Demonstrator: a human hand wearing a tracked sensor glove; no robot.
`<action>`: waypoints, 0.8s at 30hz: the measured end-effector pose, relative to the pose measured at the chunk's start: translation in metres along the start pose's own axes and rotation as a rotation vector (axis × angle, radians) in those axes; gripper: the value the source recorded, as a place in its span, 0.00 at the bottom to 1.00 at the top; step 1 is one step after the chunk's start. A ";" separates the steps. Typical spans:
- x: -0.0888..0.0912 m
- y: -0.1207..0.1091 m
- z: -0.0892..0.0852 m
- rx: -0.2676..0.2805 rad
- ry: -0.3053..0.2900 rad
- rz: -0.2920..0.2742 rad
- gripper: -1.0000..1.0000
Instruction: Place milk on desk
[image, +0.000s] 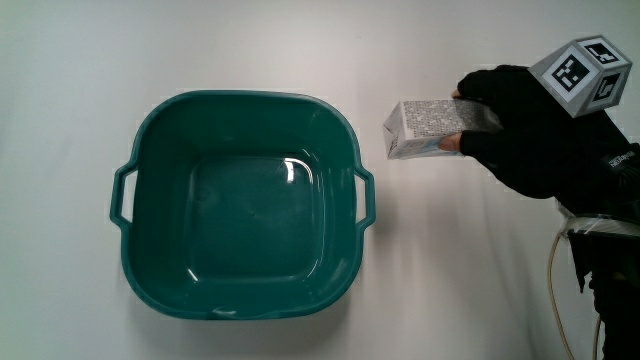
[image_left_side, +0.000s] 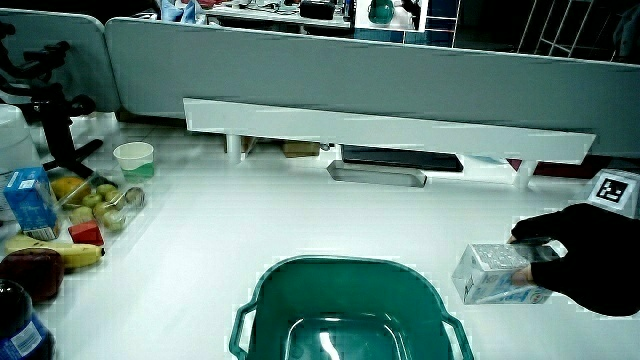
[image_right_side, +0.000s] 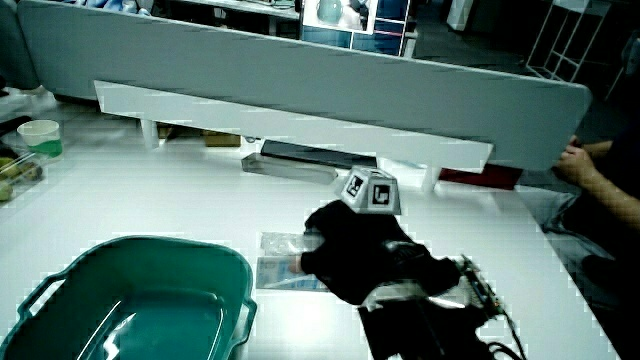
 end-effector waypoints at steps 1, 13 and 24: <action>0.001 0.000 -0.001 -0.004 0.005 -0.005 0.50; 0.033 0.011 -0.034 -0.057 0.020 -0.097 0.50; 0.051 0.020 -0.060 -0.095 0.038 -0.139 0.50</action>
